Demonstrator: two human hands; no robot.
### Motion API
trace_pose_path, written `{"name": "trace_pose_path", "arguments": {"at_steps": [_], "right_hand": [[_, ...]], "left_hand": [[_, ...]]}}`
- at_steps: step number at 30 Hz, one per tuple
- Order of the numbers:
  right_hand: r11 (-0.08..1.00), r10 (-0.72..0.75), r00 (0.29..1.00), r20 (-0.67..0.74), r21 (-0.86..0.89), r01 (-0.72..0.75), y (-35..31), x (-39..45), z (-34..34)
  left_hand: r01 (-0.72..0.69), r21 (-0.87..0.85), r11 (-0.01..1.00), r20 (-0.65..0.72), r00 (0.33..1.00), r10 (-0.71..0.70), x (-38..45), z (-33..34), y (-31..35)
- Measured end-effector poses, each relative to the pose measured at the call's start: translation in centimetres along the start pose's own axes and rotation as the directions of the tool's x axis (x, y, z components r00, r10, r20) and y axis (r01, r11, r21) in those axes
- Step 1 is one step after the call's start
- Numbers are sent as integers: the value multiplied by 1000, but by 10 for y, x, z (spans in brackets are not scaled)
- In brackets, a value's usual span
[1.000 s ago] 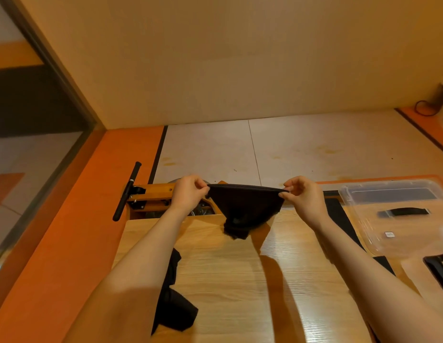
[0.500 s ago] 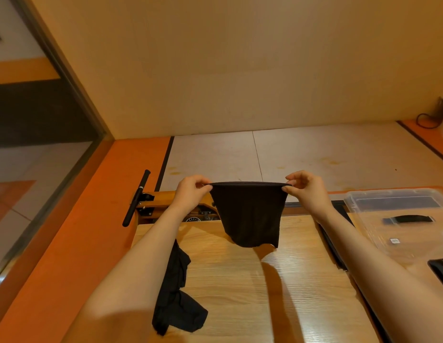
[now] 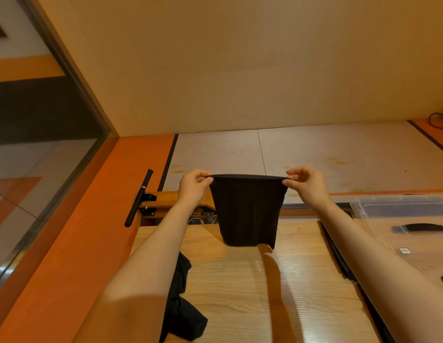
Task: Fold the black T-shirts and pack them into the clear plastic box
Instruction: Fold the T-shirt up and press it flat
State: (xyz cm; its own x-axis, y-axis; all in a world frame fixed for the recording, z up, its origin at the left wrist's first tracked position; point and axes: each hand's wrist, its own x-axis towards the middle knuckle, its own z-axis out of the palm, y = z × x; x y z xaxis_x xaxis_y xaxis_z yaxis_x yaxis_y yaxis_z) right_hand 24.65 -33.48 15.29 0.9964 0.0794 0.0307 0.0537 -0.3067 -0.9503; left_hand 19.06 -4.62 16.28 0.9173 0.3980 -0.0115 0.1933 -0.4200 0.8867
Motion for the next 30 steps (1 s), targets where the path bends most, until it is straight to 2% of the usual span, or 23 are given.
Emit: {"name": "trace_pose_path", "arguments": {"at_steps": [7, 11, 17, 20, 25, 30], "right_hand": [[997, -73, 997, -35, -4, 73, -19, 27, -10], [997, -74, 996, -52, -3, 73, -13, 20, -15], [999, 10, 1000, 10, -40, -10, 25, -23, -16], [993, 71, 995, 64, -98, -64, 54, -59, -15], [964, 206, 970, 129, -199, -178, 106, -120, -11], [934, 295, 946, 131, -246, -257, 144, -164, -5]], "left_hand": [[-43, -55, 998, -28, 999, 42, 19, 2, 20], [-23, -65, 998, -8, 1000, 22, 8, 8, 20], [73, -57, 996, 90, 994, -68, -38, 22, -19], [143, 5, 990, 146, 979, -142, -67, 30, -50], [280, 97, 955, 268, 917, -296, -115, 44, -98], [316, 128, 940, 337, 877, -341, -146, 52, -131]]}}
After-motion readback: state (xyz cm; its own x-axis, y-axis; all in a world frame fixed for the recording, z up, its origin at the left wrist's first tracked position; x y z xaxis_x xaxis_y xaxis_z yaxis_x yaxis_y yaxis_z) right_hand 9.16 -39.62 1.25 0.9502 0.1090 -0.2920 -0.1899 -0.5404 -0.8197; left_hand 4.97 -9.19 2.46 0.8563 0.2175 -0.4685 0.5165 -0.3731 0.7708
